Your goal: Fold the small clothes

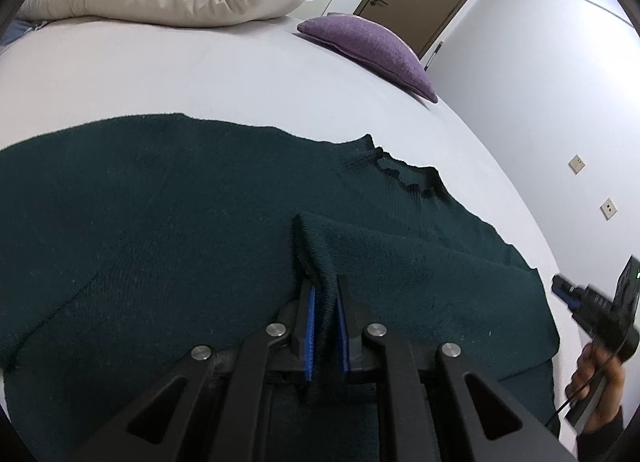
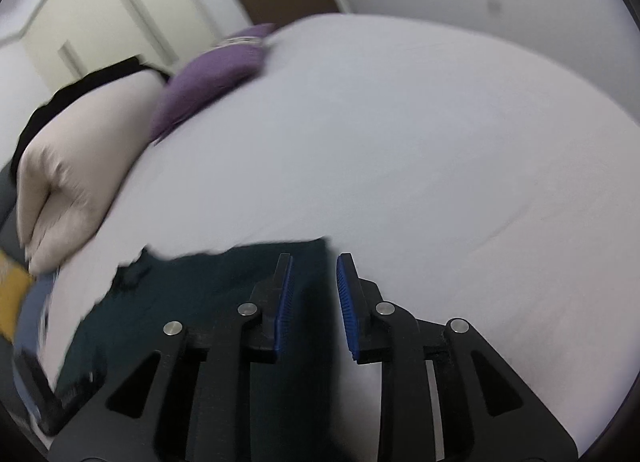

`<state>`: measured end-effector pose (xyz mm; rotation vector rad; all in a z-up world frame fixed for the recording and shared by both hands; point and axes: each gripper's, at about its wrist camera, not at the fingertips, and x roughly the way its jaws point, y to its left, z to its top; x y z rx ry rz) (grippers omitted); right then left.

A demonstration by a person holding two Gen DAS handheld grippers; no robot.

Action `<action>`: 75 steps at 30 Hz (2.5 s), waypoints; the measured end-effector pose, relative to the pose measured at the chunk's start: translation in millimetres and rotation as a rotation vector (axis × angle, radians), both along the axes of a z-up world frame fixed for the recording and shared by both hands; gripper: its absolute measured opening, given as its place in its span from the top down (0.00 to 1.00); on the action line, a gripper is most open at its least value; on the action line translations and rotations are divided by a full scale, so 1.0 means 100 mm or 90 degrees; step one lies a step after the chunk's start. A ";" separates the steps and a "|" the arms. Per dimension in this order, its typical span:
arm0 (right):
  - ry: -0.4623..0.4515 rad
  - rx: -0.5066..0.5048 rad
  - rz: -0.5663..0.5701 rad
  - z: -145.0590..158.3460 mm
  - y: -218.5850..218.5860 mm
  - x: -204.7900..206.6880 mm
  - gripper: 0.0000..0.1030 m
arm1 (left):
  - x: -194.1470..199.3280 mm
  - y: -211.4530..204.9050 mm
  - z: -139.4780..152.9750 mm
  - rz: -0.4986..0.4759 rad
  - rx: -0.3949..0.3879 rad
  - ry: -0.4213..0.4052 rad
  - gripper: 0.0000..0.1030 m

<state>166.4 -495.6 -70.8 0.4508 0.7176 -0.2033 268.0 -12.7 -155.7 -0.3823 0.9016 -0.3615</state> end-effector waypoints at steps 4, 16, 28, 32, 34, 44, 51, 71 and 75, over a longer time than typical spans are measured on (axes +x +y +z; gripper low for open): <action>0.067 -0.063 0.029 -0.23 0.17 0.01 0.79 | 0.00 0.02 0.01 0.000 0.004 -0.002 0.87; -0.013 -0.059 -0.010 0.14 0.25 -0.51 0.73 | -0.14 0.56 0.48 0.087 -0.059 -0.002 0.19; -0.066 -0.039 0.178 0.40 1.75 -1.25 0.44 | -1.33 2.61 0.48 0.278 -0.143 -0.004 0.20; -0.048 -0.007 0.243 0.22 2.32 -1.44 0.43 | -1.72 3.37 0.22 0.395 -0.215 0.024 0.20; -0.033 0.006 0.258 0.12 2.54 -1.50 0.43 | -1.87 3.66 0.12 0.448 -0.253 0.029 0.20; 0.016 0.060 0.278 -0.28 3.13 -1.63 0.43 | -1.82 4.25 -0.16 0.575 -0.333 0.046 0.21; 0.021 0.089 0.270 -0.38 3.15 -1.49 0.43 | -1.51 4.28 -0.27 0.560 -0.328 0.085 0.92; -0.019 0.189 0.120 -0.59 1.94 -1.86 0.43 | -0.51 0.20 0.98 0.073 0.206 -0.119 0.92; -0.030 0.207 0.088 -0.63 1.69 -1.93 0.43 | -0.53 -0.61 0.84 -0.011 0.296 -0.146 0.92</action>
